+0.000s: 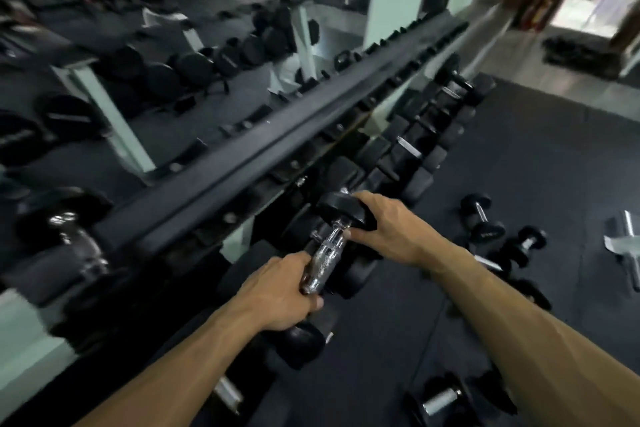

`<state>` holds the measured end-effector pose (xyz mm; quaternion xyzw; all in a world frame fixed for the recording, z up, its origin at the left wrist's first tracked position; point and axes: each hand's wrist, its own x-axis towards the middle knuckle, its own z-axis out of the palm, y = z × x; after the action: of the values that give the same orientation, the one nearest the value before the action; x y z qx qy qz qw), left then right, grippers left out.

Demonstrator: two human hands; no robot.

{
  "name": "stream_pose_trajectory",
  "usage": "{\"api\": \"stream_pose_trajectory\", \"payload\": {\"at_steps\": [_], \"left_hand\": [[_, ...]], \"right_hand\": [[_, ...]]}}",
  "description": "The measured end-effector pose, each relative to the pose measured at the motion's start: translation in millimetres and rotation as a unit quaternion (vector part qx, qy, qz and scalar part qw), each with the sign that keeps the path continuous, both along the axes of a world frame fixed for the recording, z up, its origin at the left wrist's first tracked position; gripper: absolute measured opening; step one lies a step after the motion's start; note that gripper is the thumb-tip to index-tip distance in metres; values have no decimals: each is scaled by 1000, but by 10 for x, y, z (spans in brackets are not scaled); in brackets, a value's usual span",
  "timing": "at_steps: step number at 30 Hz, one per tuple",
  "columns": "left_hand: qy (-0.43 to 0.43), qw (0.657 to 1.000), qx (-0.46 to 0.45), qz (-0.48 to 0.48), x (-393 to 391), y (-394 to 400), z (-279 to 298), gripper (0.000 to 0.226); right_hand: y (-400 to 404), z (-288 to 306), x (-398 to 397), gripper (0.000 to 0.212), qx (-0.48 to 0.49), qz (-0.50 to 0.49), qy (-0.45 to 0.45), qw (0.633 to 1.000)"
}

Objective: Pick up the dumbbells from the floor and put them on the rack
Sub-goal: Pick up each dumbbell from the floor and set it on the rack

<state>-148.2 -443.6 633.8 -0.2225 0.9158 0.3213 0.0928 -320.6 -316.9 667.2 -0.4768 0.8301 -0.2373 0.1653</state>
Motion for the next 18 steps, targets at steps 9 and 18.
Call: {"api": "stream_pose_trajectory", "payload": {"at_steps": [9, 18], "left_hand": [[23, 988, 9, 150, 310, -1042, 309, 30], [69, 932, 90, 343, 23, -1480, 95, 36]], "right_hand": [[-1587, 381, 40, 40, -14, 143, 37, 989], [-2874, 345, -253, 41, 27, 329, 59, 942]]}}
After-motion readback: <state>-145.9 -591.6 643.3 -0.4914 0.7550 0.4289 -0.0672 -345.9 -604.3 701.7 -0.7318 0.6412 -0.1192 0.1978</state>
